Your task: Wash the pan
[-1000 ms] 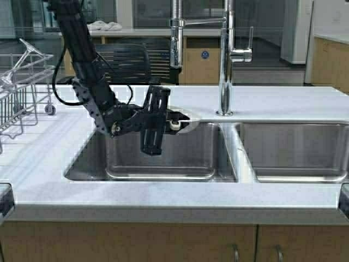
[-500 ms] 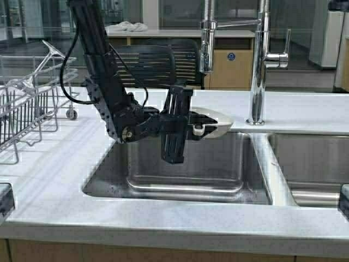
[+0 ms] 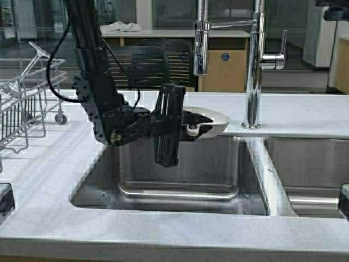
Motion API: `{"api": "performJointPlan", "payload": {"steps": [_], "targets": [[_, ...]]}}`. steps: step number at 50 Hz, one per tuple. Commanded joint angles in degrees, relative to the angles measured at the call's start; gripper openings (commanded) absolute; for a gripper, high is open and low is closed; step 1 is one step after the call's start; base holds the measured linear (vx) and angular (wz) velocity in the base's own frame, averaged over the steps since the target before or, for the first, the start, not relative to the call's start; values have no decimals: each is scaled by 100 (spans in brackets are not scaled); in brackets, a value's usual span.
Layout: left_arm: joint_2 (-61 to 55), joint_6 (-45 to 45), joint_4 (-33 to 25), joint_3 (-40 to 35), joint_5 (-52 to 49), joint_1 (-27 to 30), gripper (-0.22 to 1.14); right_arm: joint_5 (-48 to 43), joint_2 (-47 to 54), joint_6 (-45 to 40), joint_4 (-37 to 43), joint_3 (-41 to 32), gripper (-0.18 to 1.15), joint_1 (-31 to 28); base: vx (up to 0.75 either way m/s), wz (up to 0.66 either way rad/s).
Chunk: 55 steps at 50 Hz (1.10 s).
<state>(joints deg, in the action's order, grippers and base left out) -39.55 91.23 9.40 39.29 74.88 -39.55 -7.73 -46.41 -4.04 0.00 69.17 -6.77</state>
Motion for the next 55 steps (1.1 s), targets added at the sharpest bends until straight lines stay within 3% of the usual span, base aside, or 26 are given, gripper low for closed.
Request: {"api": "performJointPlan", "payload": {"steps": [1, 9, 13, 16, 23, 25, 32, 55], "targets": [[325, -114, 18, -44, 176, -44, 3, -132, 598, 53, -97, -475, 6, 0, 3, 0], [316, -105, 35, -44, 176, -35, 3, -659, 1749, 35, -97, -1143, 7, 9, 1, -1], [308, -97, 35, -35, 176, -44, 3, -844, 2443, 26, -88, -1626, 17, 62, 0, 0], [316, -97, 35, -9, 176, -44, 3, -835, 2918, 26, -114, -2057, 37, 88, 0, 0], [334, -88, 35, 105, 281, -44, 3, -826, 3806, 26, -220, -2979, 104, 149, 0, 0], [343, -88, 35, 132, 316, -44, 3, -791, 4017, 26, -264, -3217, 112, 193, 0, 0], [352, -97, 35, 202, 360, -35, 3, -483, 4667, 9, -396, -4017, 99, 334, 0, 0], [264, -97, 26, 141, 360, -35, 3, -62, 5660, 18, -527, -5150, 100, 606, 0, 0]]}}
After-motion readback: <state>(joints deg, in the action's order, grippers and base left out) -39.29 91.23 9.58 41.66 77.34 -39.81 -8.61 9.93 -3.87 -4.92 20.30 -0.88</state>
